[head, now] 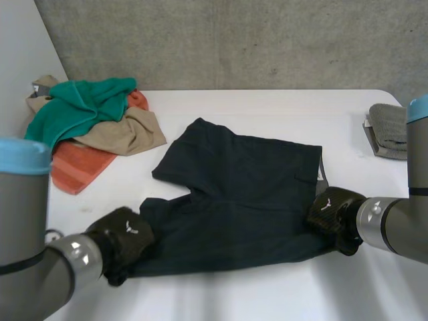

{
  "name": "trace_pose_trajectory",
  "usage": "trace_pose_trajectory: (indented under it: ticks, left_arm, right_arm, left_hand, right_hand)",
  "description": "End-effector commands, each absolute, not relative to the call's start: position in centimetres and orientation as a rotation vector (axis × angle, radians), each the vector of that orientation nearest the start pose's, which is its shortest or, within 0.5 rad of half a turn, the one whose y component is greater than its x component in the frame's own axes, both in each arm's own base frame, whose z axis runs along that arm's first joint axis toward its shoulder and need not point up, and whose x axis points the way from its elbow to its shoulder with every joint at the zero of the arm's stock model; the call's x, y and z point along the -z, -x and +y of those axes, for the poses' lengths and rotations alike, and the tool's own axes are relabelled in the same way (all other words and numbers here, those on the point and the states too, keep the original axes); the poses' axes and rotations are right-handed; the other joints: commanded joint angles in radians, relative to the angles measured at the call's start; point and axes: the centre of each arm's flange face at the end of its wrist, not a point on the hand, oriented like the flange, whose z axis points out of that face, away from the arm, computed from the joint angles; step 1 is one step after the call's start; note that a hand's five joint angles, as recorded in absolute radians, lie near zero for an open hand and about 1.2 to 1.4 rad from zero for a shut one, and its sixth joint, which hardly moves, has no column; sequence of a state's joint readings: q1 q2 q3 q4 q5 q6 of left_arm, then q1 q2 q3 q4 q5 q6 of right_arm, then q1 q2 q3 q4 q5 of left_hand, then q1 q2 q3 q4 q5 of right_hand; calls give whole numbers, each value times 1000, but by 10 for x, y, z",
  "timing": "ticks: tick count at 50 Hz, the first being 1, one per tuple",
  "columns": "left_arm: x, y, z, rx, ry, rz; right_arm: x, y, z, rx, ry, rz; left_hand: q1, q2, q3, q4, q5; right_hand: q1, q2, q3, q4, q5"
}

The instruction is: Fold the laundry.

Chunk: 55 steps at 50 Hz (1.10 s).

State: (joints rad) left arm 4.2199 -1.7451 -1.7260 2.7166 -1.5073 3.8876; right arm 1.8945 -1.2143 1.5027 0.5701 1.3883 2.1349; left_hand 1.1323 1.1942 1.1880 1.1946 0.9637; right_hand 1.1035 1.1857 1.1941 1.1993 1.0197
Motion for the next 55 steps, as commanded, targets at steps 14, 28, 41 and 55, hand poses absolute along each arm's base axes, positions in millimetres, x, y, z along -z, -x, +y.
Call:
trace_pose_trajectory:
  ticks: [14, 28, 41, 55]
  left_arm:
    - [-206, 354, -369, 2271, -1117, 1693]
    - [-152, 380, -419, 2459, -1008, 1584]
    - [-174, 370, -388, 2502, -974, 1790]
    - [-194, 343, -333, 2265, -1004, 2145]
  right_arm:
    - [-191, -279, -377, 2194, 1278, 2107]
    - [-121, -299, -431, 2508, 1270, 2053]
    - [-169, -285, -403, 2377, 1095, 2103]
    - [-171, -254, -353, 1700, 1099, 2413]
  left_hand:
    - [264, 202, 208, 202, 258]
    - [-200, -262, -256, -263, -206]
    - [-958, -1020, -1013, -1020, -964]
    - [-958, -1020, -1013, -1020, -964]
  right_hand:
    - [293, 211, 202, 197, 202]
    - [-382, -464, -473, -478, -473]
    - [-929, -1011, -1020, -1025, -1020]
    - [-859, -941, -949, -954, -949]
